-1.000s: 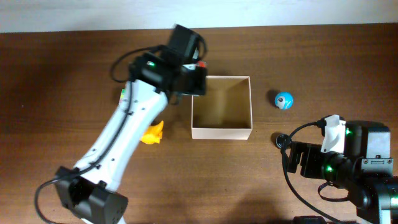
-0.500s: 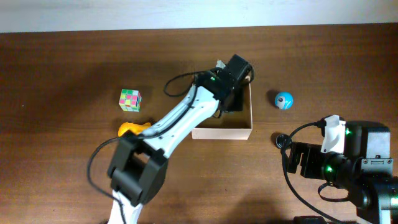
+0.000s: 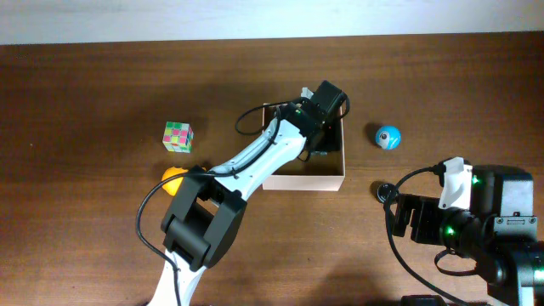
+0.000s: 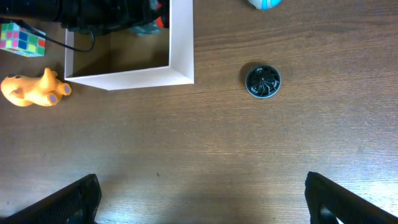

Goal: Pack container
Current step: 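Carry the truck into the white box and release it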

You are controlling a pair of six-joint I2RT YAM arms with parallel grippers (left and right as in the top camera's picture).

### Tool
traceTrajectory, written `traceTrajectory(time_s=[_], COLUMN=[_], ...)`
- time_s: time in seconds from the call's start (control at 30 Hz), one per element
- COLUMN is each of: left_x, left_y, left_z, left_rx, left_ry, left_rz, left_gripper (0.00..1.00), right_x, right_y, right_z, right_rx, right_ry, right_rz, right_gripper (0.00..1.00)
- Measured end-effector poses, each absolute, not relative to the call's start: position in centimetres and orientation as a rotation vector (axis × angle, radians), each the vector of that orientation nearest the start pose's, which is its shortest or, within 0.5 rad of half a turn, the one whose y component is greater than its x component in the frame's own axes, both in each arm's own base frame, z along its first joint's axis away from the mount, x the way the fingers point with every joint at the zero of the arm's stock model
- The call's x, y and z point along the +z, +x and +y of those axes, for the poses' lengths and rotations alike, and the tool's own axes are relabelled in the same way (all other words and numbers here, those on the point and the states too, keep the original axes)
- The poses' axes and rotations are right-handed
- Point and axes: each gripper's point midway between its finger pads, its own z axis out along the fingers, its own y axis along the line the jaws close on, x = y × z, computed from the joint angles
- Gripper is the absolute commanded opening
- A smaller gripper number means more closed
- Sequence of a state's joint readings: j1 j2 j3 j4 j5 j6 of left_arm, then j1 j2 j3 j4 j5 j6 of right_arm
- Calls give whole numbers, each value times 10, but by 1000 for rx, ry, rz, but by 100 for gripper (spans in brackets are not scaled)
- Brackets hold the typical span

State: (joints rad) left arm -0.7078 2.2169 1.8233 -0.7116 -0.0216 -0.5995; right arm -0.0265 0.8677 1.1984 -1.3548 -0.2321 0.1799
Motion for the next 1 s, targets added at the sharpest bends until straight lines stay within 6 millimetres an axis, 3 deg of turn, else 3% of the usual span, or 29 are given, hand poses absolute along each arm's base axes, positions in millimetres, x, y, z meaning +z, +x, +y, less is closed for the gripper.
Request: traceTrajectory(time_s=[0.03,0.07,0.37,0.5,0.6,0.67,0.8,0.9,1.0], left_x=[66,66,62,65,80,99,117,118,118], left_y=[411,411,403,395,389,387,387,388,392], left_z=[-348,-348,-343,-335,-322,-307,-294,-289,-287], left_rx=[-374,-375,-352,-313,-249,-173,-107,-65,-41], left_ry=[145,154,170,198,205,213,214,234,239], left_rz=[2733,2734,2772,2802,2803,2776,2741,2729,2711], left_gripper=[97,99,99,94,77,60,30,19,18], right_x=[245,245,243,242,241,241,240,240,240], right_y=[188,188,185,184,183,183,183,183,183], right_z=[35,35,34,30,29,28,27,26,26], right_rx=[357,357,349,319,305,297,291,286,286], right_ry=[182,183,176,179,176,176,176,176,176], right_rz=[2587,2587,2600,2610,2613,2615,2615,2615,2615], right_gripper=[99,99,99,99,99,99,99,99,99])
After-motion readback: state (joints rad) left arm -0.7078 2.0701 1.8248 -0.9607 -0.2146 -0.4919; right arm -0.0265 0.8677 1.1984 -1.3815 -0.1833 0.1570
